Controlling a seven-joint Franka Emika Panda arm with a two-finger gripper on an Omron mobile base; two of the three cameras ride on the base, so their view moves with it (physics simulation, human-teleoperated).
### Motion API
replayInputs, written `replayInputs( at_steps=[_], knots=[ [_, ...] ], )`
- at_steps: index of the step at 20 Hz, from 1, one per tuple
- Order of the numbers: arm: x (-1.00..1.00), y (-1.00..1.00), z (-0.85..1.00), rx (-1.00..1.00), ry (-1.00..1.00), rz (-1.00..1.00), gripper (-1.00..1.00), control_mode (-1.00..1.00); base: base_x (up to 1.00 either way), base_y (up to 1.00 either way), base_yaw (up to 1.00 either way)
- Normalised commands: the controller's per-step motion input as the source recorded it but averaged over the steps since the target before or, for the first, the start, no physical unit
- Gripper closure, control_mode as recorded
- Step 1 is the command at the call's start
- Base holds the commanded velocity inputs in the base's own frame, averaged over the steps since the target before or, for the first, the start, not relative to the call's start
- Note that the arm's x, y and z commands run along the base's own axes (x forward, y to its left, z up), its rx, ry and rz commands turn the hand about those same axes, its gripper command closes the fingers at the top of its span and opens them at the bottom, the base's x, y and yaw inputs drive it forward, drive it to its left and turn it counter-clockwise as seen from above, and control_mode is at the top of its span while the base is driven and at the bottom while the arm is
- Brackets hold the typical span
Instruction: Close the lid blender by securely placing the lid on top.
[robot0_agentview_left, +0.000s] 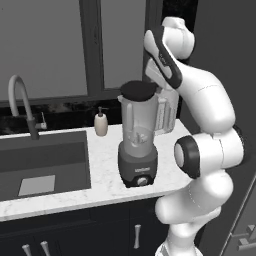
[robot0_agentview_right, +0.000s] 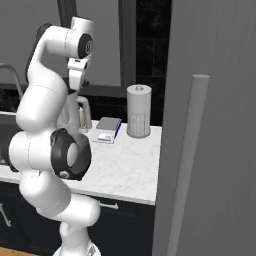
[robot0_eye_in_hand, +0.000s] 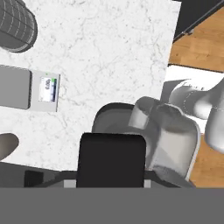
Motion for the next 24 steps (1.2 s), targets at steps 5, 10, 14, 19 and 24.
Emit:
replayInputs(
  at_steps=[5, 10, 14, 19, 24],
  knots=[
    [-0.74, 0.18, 0.00, -0.13, 0.00, 0.02, 1.00, -1.00, 0.00, 0.00, 0.00],
    [-0.35, 0.04, 0.00, -0.10, 0.02, 0.00, 1.00, -1.00, 0.00, 0.00, 0.00],
    [-0.12, 0.00, -0.05, -0.06, 0.00, 0.00, 1.00, -1.00, 0.00, 0.00, 0.00],
    [0.06, 0.00, -0.06, -0.03, 0.00, 0.06, 1.00, -1.00, 0.00, 0.00, 0.00],
    [0.21, -0.08, -0.05, -0.03, 0.00, 0.12, 1.00, -1.00, 0.00, 0.00, 0.00]
  ],
)
